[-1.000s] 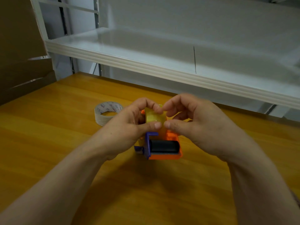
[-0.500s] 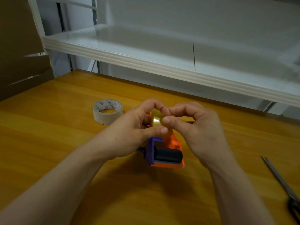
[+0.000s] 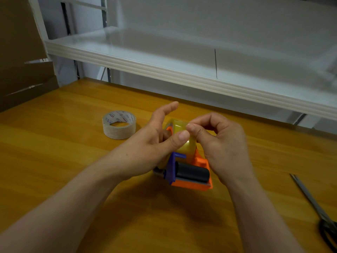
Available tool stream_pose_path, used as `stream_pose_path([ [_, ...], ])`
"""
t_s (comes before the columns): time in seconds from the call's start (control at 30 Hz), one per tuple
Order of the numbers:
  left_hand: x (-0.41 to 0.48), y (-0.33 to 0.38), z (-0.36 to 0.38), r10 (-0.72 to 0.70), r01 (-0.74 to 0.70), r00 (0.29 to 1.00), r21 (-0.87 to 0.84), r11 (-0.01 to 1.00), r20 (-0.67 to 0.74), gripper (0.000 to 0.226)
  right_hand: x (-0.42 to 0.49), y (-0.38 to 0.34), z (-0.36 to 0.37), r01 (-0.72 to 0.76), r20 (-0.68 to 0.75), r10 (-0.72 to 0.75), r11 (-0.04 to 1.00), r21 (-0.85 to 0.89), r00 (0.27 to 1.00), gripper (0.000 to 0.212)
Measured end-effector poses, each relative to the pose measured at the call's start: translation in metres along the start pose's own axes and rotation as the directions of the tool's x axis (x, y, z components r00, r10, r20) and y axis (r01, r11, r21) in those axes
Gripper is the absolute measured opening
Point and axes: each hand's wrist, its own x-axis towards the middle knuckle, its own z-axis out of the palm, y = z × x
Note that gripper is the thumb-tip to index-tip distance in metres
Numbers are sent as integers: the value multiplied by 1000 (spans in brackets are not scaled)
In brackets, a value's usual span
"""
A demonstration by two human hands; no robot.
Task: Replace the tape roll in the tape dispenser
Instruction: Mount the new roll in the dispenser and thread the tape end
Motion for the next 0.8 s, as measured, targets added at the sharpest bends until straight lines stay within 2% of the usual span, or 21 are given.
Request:
stream_pose_path([
  [0.1,8,-12,2,15,-14,1000,-53,999,23,52,3,5,-2,-103,-49,108,991,90,993,14],
  [0.13,10,-16,0,-2,3,1000,-102,995,4,52,4,6,-3,-144,-63,153,981,129,986,16],
  [0.2,11,-16,-1,18,-6,998,-182,983,66,69,6,8,-4,-208,-88,227,960,186,970,17],
  [0.27,11,-10,4,52,-24,974,-124,992,222,93,7,8,-5,-248,-108,279,940,236,954,17],
  [0.3,8,-7,6,41,-13,971,-116,993,237,98,7,8,-6,-271,-113,309,925,266,944,17],
  [0.37,9,-9,6,26,-5,990,-152,988,136,84,9,9,-7,-318,-111,371,888,331,922,15],
  [0.4,8,-8,6,39,-28,990,-77,997,135,85,10,10,-8,-340,-105,401,867,365,910,15],
  [0.47,1,-3,7,68,-105,972,154,982,226,117,10,12,-9,-377,-88,450,827,418,889,13],
  [0.53,-9,2,5,87,-136,962,179,974,260,134,10,13,-10,-399,-77,476,806,438,876,11],
  [0.6,-7,7,9,103,-146,964,163,976,244,129,10,14,-11,-412,-71,487,799,437,870,10],
  [0.7,-5,4,11,122,-157,972,173,972,202,106,10,13,-9,-396,-73,457,830,393,886,11],
  [0.8,-7,6,11,138,-167,971,141,976,194,88,7,10,-5,-281,-147,311,940,196,939,17],
])
